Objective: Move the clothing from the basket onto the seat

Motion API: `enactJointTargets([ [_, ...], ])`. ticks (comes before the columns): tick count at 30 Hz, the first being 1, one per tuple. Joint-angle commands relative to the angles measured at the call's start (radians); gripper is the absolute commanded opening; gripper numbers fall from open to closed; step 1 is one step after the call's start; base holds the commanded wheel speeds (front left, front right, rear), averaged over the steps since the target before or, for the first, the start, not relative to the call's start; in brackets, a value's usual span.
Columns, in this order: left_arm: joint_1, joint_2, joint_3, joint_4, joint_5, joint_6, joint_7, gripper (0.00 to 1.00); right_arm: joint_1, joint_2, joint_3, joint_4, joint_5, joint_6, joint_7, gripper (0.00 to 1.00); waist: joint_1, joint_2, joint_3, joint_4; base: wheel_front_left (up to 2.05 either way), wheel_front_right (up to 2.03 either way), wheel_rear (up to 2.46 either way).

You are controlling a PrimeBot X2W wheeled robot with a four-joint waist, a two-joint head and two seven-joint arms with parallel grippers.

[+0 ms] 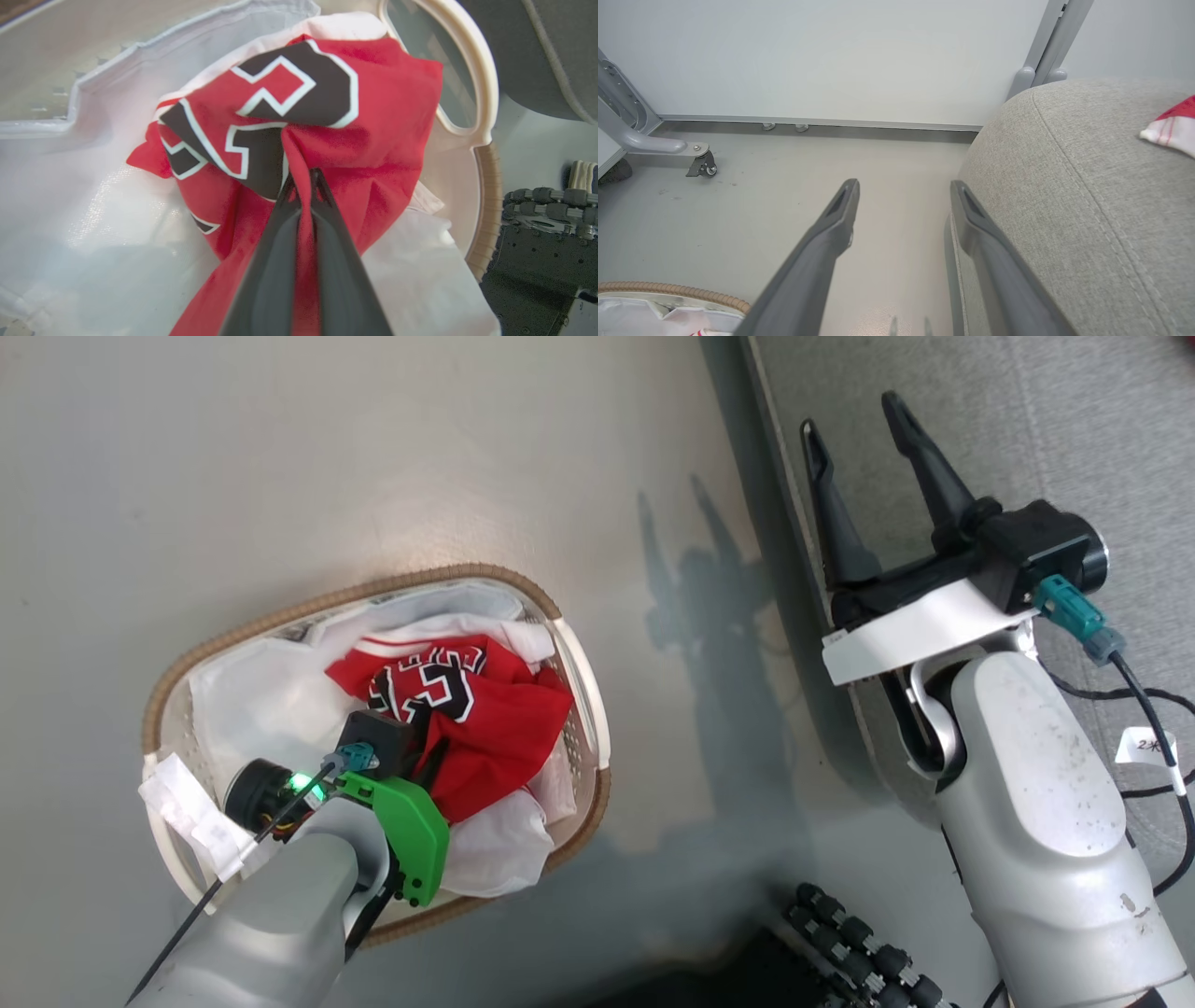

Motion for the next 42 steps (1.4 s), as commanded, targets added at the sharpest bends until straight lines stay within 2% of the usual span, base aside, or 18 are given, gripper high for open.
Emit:
enactJointTargets([
  [1,0.02,0.001,0.011,-0.01,-0.001,0.001,0.001,0.0,0.02,-0.003,0.001,0.009,-0.002,-0.001,-0.005,1.0,0.0,0.0,-0.08,0.01,0.0,0.0,0.0],
  [10,0.118,-0.017,0.155,-0.095,0.043,0.001,0.001,0.0,0.09,-0.003,-0.008,0.046,-0.014,-0.001,-0.005,1.0,0.0,0.0,-0.231,0.051,0.0,0.0,0.0],
  [27,0.301,-0.043,0.452,-0.377,0.302,0.001,0.0,0.0,0.195,-0.003,-0.024,0.095,-0.021,-0.001,-0.005,1.0,0.0,0.0,-0.458,0.133,0.0,0.0,0.0],
  [31,0.34,-0.053,0.546,-0.453,0.35,0.001,0.0,0.0,0.223,-0.003,-0.021,0.105,-0.027,-0.001,-0.005,1.0,0.0,0.0,-0.503,0.142,0.0,0.0,0.0],
  [42,0.38,-0.089,0.669,-0.654,0.443,0.001,0.0,0.0,0.293,-0.003,-0.013,0.123,-0.023,-0.001,-0.005,1.0,0.0,0.0,-0.592,0.148,0.0,0.0,0.0],
])
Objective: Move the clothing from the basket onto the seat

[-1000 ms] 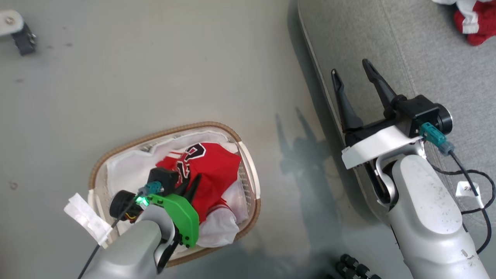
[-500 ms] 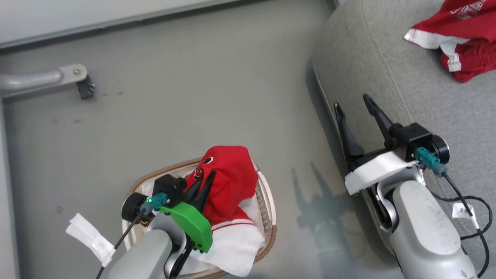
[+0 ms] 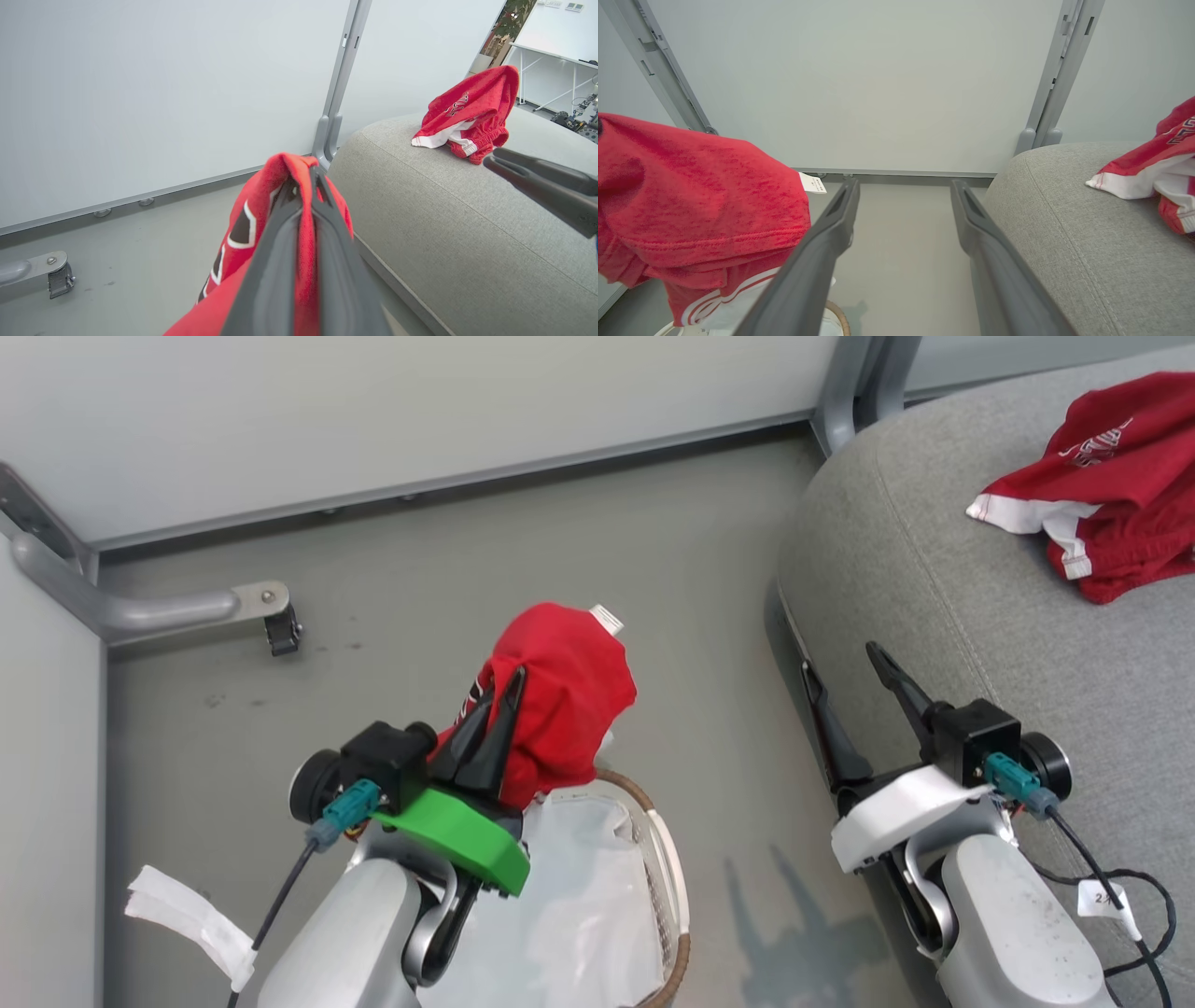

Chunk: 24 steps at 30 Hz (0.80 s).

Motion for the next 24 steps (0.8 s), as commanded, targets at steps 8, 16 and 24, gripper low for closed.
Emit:
enactJointTargets([
  [8,-0.011,-0.022,0.047,-0.097,0.037,0.001,0.0,0.0,0.049,-0.003,0.029,0.004,-0.004,-0.001,-0.005,1.0,0.0001,0.0,-0.054,0.013,0.0,0.0,0.0],
  [16,0.017,-0.039,0.031,-0.119,0.04,0.001,0.0,0.0,0.016,-0.004,0.228,-0.02,-0.056,-0.001,-0.005,1.0,0.0001,0.0,-0.071,0.031,0.0,0.0,0.0],
  [24,0.017,-0.05,-0.003,-0.111,0.023,0.001,0.0,0.0,-0.066,-0.004,0.401,-0.005,-0.051,-0.001,-0.005,1.0,0.0001,0.0,-0.079,0.069,0.0,0.0,0.0],
])
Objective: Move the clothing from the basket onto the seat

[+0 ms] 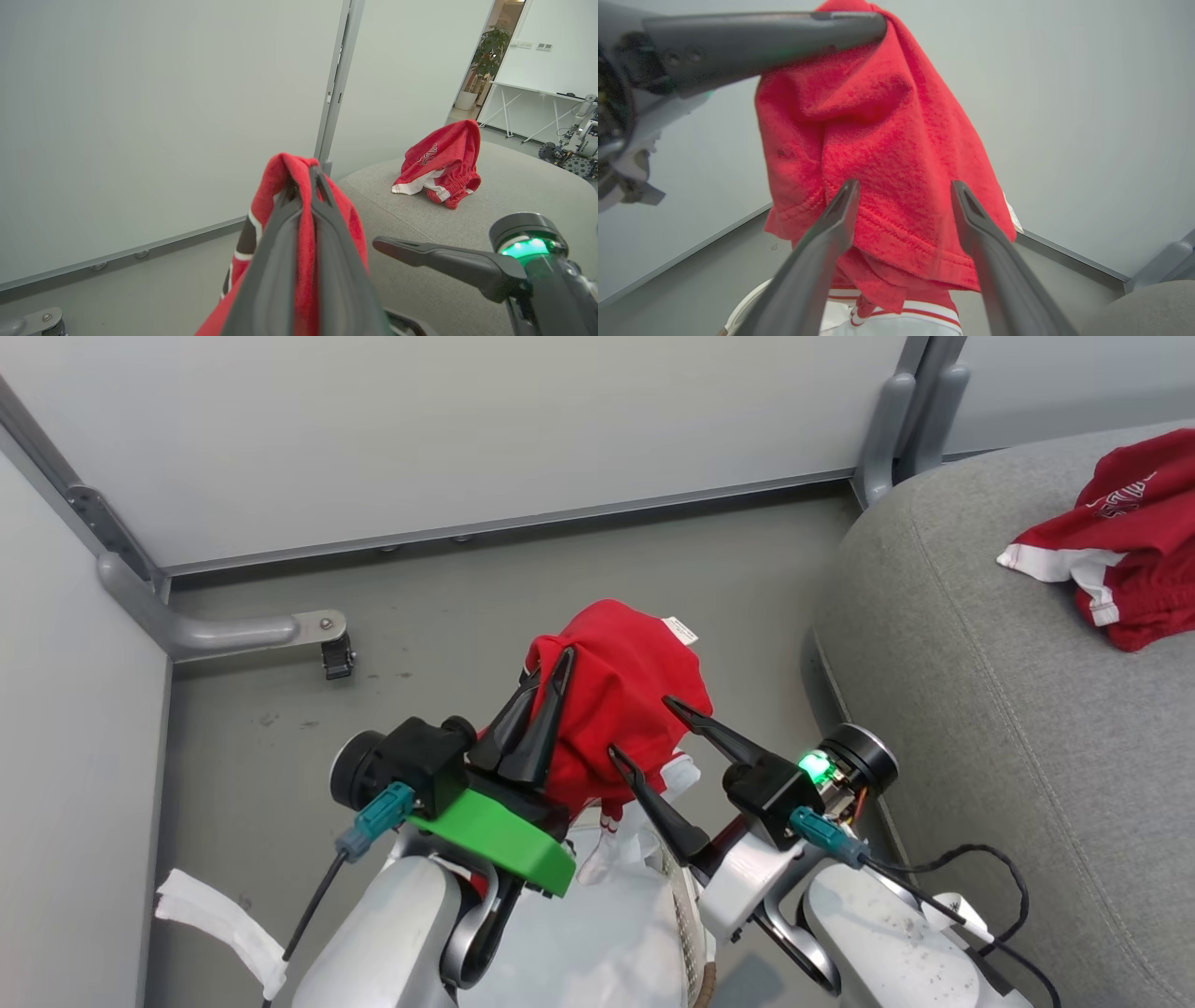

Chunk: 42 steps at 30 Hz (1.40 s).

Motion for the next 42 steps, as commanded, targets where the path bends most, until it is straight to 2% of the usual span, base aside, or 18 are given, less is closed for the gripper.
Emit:
enactJointTargets([
  [1,-0.001,-0.004,-0.002,-0.001,-0.006,0.001,0.0,0.0,-0.015,-0.004,0.009,0.007,0.009,-0.001,-0.005,1.0,0.0001,0.0,0.001,0.015,0.0,0.0,0.0],
  [24,-0.047,-0.015,-0.204,-0.021,-0.076,0.001,0.0,0.0,-0.134,-0.004,0.063,0.17,0.042,-0.001,-0.005,1.0,0.0001,0.0,0.01,0.134,0.0,0.0,0.0],
  [25,-0.049,-0.015,-0.208,-0.022,-0.08,0.001,0.0,0.0,-0.136,-0.004,0.065,0.177,0.049,-0.001,-0.005,0.47,0.0001,0.0,0.011,0.14,0.0,0.0,0.0],
  [27,-0.05,-0.013,-0.206,-0.023,-0.082,0.001,0.0,0.0,-0.137,-0.004,0.072,0.19,0.066,-0.001,-0.004,0.0,0.0001,0.0,0.012,0.147,0.0,0.0,0.0],
  [33,-0.042,-0.011,-0.16,-0.042,-0.054,0.001,-0.001,0.0,-0.141,-0.005,0.078,0.21,0.106,-0.001,-0.003,0.0,0.0001,0.0,0.021,0.151,0.0,0.0,0.0],
  [34,-0.037,-0.013,-0.152,-0.044,-0.047,0.001,-0.002,0.24,-0.14,-0.005,0.077,0.211,0.109,-0.001,-0.002,0.0,0.0001,0.0,0.023,0.147,0.0,0.0,0.0],
  [35,-0.029,-0.014,-0.143,-0.044,-0.04,0.001,-0.003,1.0,-0.136,-0.005,0.073,0.21,0.116,-0.001,-0.002,0.0,0.0001,0.0,0.026,0.141,0.0,0.0,0.0],
  [42,0.001,0.0,-0.092,-0.028,0.0,0.001,0.0,1.0,-0.11,-0.004,0.049,0.186,0.146,-0.001,-0.003,0.0,0.0001,0.0,0.031,0.052,0.0,0.0,0.0],
])
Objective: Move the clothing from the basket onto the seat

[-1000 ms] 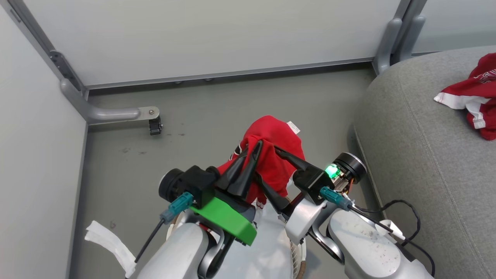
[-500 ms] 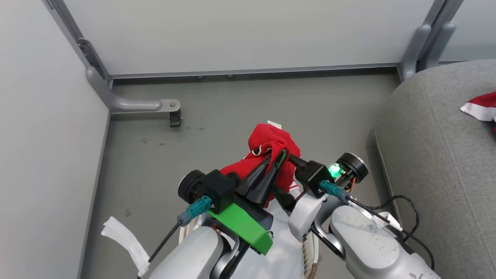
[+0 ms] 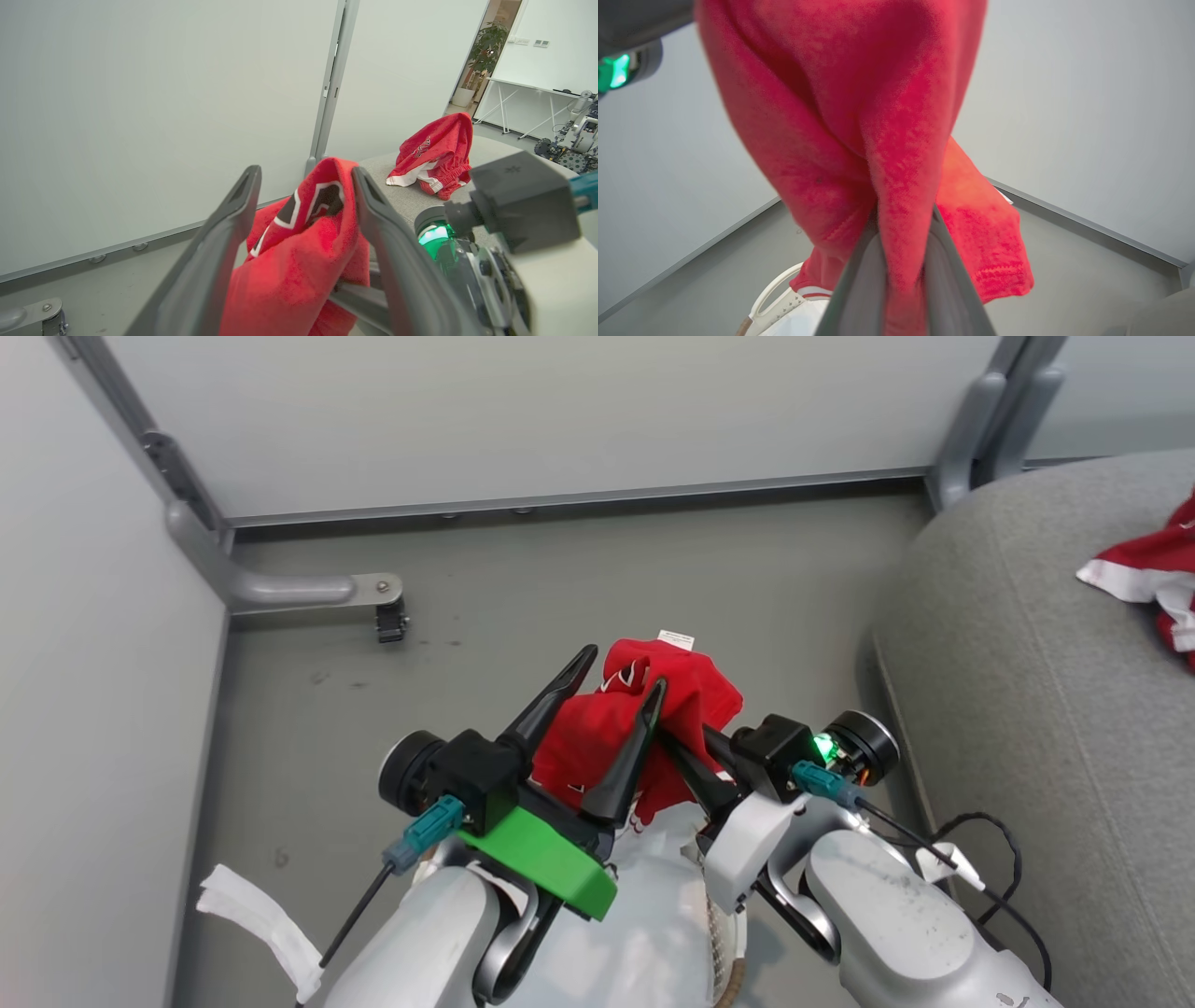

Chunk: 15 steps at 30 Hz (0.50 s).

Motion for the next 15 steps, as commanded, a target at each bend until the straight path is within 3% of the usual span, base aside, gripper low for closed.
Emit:
enactJointTargets([
  [1,0.016,0.01,0.01,0.006,0.011,0.001,0.0,1.0,0.017,-0.002,-0.005,-0.012,0.011,-0.001,-0.001,0.0,0.0,0.0,0.003,-0.064,0.0,0.0,0.0],
  [15,0.058,0.031,0.066,0.03,0.051,0.001,0.0,1.0,0.108,-0.002,-0.084,-0.076,0.02,-0.001,-0.002,0.0,0.0,0.0,0.008,-0.384,0.0,0.0,0.0],
])
